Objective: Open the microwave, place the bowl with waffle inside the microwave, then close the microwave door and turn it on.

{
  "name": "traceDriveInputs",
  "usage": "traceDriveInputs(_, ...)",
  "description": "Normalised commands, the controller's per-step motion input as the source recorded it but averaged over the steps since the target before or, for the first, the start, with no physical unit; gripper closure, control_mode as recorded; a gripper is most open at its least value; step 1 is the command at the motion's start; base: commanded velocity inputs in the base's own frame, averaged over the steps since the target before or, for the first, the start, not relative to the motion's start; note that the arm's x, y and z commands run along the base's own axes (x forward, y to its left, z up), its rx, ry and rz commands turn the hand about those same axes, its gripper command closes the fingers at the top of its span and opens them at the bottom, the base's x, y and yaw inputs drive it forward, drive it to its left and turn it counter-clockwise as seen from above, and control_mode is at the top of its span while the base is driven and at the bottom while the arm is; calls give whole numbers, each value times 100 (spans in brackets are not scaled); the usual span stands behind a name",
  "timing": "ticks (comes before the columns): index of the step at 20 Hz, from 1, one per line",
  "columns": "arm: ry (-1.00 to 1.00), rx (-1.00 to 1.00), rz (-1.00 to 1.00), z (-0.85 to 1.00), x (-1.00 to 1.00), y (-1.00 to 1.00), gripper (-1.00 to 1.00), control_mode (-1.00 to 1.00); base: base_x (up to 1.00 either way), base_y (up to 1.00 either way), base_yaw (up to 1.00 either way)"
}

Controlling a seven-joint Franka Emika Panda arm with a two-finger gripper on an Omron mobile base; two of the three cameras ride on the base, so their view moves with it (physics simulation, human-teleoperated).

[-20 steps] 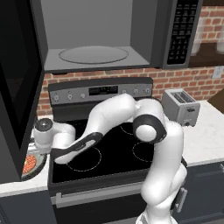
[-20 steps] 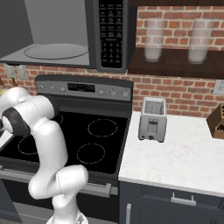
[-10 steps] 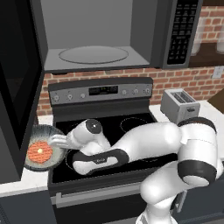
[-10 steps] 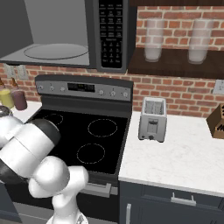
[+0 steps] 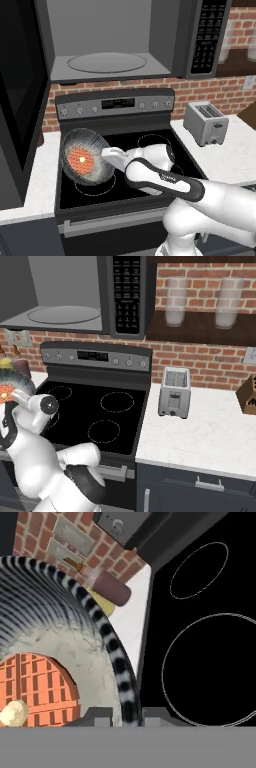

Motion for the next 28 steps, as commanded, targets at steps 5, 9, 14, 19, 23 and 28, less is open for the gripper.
traceDriveInputs(5,22,1,-13,100,-49,-83,100,-100,0,0,0)
traceDriveInputs(9,19,-11,-21,100,-52,-58,100,-100,0,0,0)
traceDriveInputs(14,36,-24,-23,100,-41,-53,100,-100,0,0,0)
traceDriveInputs(19,34,-24,-25,75,-59,-56,100,-100,0,0,0)
traceDriveInputs(23,16,-18,-34,55,-86,-46,100,-100,0,0,0)
traceDriveInputs(28,4,-15,-32,68,-83,-24,100,-100,0,0,0)
